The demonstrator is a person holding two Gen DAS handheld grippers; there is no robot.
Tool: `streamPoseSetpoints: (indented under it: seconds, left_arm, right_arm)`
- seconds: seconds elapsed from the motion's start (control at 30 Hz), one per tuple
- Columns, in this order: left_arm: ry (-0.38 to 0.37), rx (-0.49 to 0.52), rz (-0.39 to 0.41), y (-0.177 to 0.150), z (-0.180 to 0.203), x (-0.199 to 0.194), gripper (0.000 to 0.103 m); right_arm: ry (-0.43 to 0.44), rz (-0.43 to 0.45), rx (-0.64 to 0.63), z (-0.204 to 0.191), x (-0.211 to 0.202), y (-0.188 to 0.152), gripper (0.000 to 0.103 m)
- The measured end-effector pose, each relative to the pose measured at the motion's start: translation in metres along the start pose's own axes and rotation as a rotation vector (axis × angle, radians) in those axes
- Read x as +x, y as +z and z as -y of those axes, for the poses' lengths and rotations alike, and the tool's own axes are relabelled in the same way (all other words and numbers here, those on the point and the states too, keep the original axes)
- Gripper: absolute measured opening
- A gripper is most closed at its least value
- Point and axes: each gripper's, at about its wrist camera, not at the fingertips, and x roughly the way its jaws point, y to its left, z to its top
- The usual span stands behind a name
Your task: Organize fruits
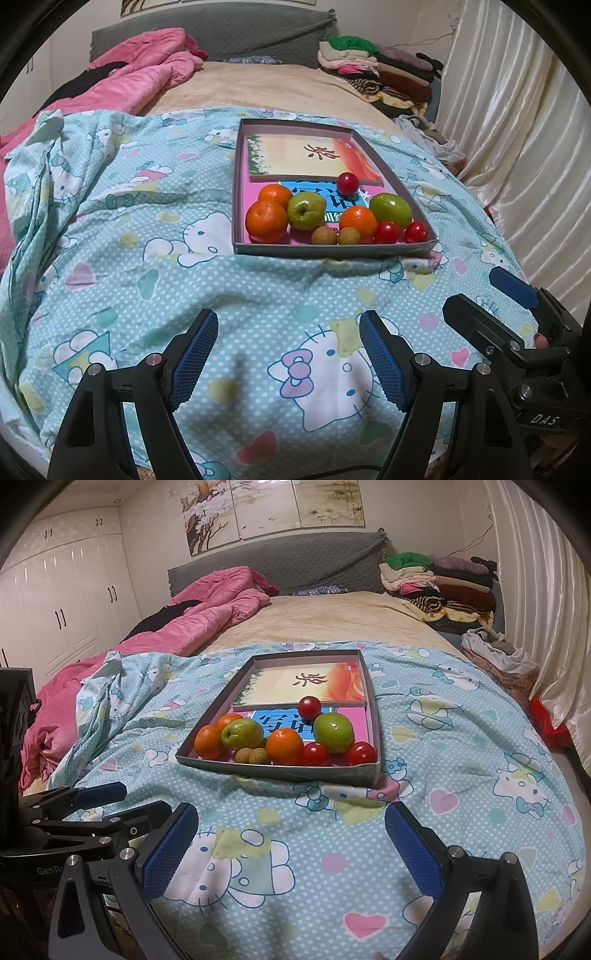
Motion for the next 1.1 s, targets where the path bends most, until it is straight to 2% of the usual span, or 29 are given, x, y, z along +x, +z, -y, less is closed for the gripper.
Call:
streamPoseSetpoints:
  seconds: [0.77, 0.97, 1.1]
  left_arm:
    - [0.011, 0.023, 0.001, -0.001, 0.005, -0.001, 0.08]
    - [-0.015, 0.019, 0.015, 0.0, 0.004, -0.002, 0.08]
    - [0.019, -0.005, 0.031, 0.004, -0.004, -0.002, 0.08]
  right_arm:
    - [-0.003, -0.001, 0.0, 0.001, 0.0, 0.0, 0.102]
    - [-0.008, 0.001, 0.017, 0.006, 0.0, 0.001, 0.102]
    - [-0.013, 0.008, 0.051, 0.013, -0.001, 0.002, 0.102]
